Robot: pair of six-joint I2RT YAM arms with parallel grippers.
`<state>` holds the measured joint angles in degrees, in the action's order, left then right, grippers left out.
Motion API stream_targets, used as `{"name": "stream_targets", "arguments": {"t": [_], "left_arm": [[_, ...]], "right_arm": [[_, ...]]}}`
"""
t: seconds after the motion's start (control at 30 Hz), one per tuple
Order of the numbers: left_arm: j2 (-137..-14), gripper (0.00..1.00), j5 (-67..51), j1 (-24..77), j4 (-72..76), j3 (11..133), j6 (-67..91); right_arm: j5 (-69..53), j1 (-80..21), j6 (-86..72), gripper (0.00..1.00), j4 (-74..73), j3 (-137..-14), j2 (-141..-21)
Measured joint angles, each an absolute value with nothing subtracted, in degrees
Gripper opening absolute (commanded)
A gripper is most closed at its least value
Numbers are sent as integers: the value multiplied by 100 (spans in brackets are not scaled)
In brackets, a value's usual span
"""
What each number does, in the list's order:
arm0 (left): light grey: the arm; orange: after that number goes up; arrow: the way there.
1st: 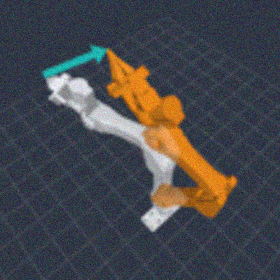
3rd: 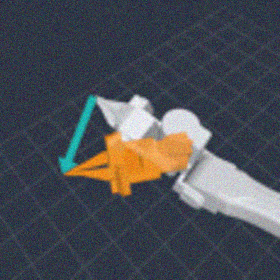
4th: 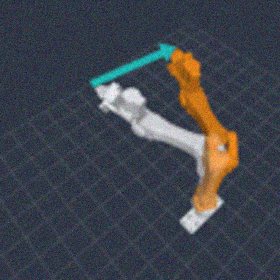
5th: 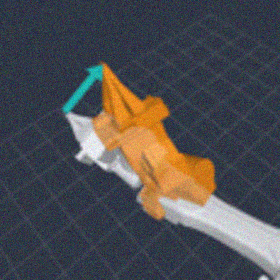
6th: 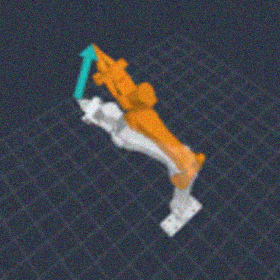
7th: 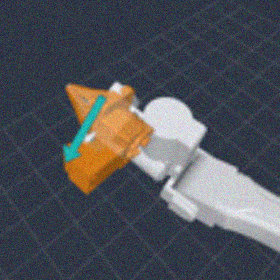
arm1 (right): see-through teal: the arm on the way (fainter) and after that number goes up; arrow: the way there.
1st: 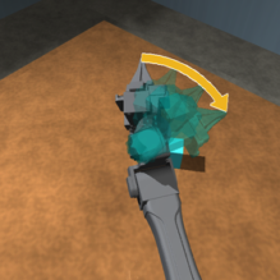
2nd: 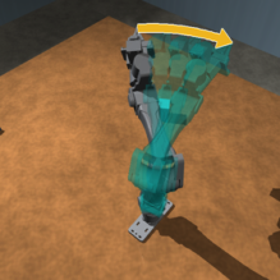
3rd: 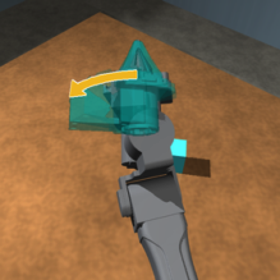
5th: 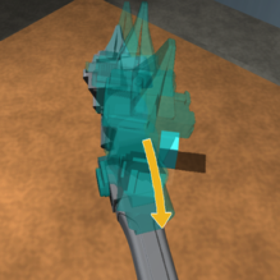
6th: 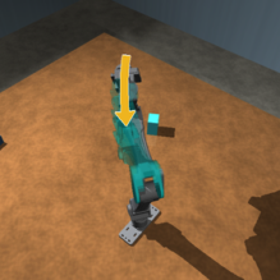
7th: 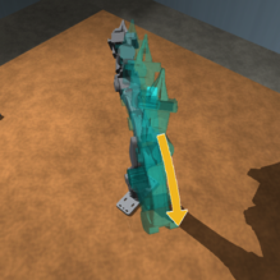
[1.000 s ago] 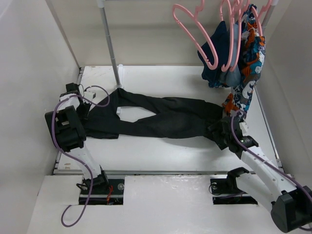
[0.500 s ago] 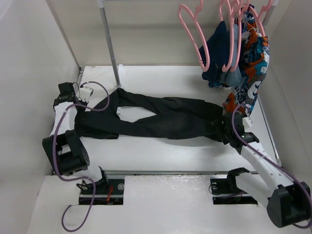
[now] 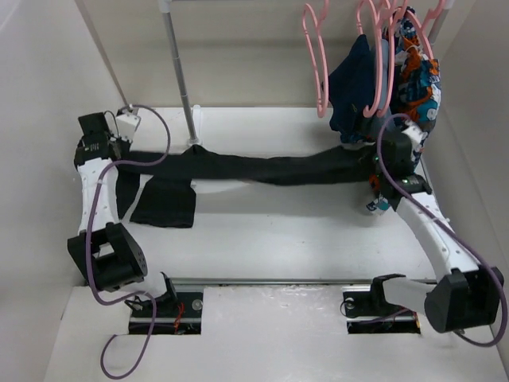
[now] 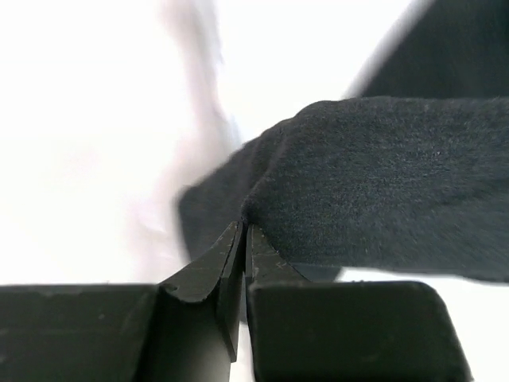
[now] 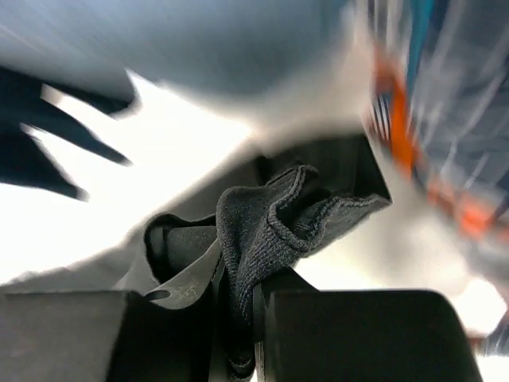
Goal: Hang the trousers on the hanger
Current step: Flatten out the trousers at the center of the board.
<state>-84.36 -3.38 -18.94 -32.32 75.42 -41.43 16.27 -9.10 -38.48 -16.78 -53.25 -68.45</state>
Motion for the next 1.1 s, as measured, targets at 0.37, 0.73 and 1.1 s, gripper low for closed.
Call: {"name": "stream_targets", "arguments": {"t": [0.37, 0.73, 1.1], "left_arm": [[-7332, 25, -213, -1828, -3433, 6512, -5592], [-7623, 48, 1297, -1837, -6108, 4176, -6169], [-8169, 50, 419, -2040, -5516, 7277, -5229]], "right_arm": [[1638, -495, -4014, 0, -1859, -4108, -4633], [2340, -408, -5457, 0, -3422, -2655, -3343], [2541, -408, -5048, 0, -3433, -3238, -4224]]}}
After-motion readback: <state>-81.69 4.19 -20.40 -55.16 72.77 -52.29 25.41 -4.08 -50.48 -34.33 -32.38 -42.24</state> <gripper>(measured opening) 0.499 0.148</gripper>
